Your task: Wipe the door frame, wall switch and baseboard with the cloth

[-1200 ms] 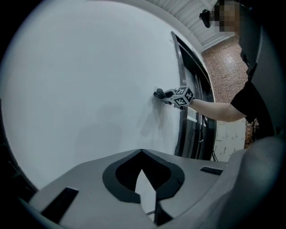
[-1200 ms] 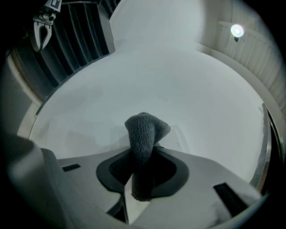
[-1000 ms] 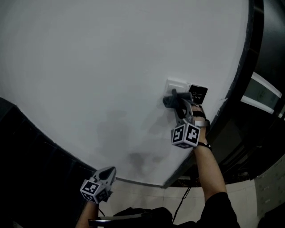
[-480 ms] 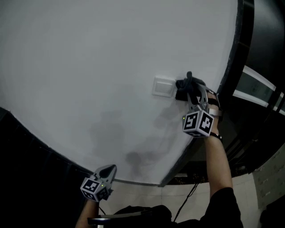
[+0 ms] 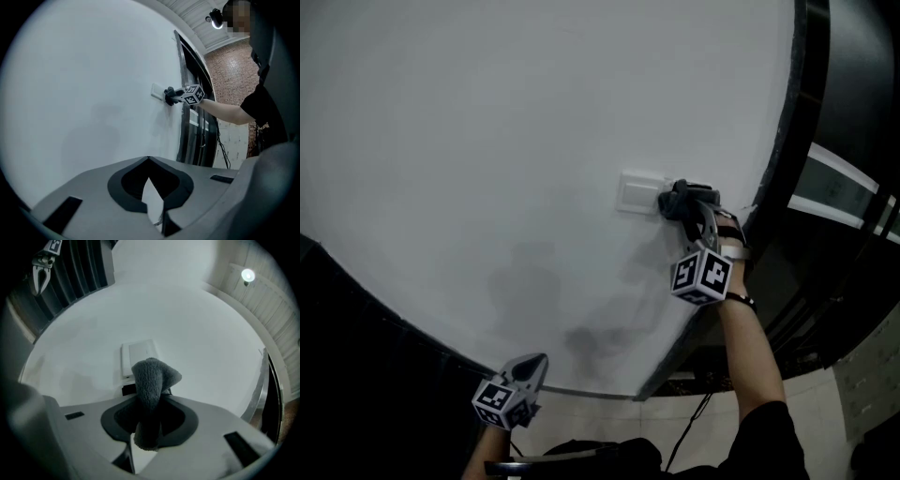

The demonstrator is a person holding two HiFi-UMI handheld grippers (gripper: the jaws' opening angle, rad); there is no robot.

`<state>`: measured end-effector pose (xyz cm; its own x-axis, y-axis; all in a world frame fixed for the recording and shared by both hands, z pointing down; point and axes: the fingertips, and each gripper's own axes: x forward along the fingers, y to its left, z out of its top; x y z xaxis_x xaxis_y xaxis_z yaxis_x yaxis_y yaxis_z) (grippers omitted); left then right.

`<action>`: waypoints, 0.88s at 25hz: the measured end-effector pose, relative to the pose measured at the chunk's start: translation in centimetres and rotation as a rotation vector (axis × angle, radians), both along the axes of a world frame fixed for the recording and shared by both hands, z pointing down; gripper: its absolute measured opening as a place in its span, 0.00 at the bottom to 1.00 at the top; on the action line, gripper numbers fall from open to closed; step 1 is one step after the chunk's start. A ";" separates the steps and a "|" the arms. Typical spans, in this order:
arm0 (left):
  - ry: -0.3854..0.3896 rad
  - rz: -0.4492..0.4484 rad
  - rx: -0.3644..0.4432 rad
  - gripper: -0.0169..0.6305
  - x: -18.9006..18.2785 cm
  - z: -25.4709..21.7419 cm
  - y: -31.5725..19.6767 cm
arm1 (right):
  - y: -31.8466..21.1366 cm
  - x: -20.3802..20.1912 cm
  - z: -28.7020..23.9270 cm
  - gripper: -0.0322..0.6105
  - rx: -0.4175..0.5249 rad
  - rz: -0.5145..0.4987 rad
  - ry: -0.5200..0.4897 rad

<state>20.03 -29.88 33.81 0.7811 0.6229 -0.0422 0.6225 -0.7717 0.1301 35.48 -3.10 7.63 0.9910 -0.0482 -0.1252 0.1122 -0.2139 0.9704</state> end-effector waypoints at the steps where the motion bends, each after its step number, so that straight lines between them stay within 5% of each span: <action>1: -0.001 -0.001 0.001 0.01 0.0 0.0 -0.1 | -0.1 -0.1 0.4 0.20 0.000 -0.001 -0.013; 13: -0.003 -0.021 -0.007 0.01 -0.4 0.3 -0.7 | -0.6 -0.1 3.9 0.20 0.013 -0.026 -0.079; 19: -0.005 -0.043 -0.006 0.01 -1.1 0.3 -1.7 | -1.3 -0.6 4.6 0.19 0.202 -0.108 -0.138; 22: -0.007 -0.058 -0.008 0.01 -1.3 0.4 -2.3 | -5.0 -2.0 3.7 0.19 0.451 -0.297 -0.233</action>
<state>18.73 -32.19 34.22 0.8163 0.5762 -0.0412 0.5756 -0.8055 0.1410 33.50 -8.08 11.29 0.9470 -0.3206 0.0221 -0.2214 -0.6010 0.7680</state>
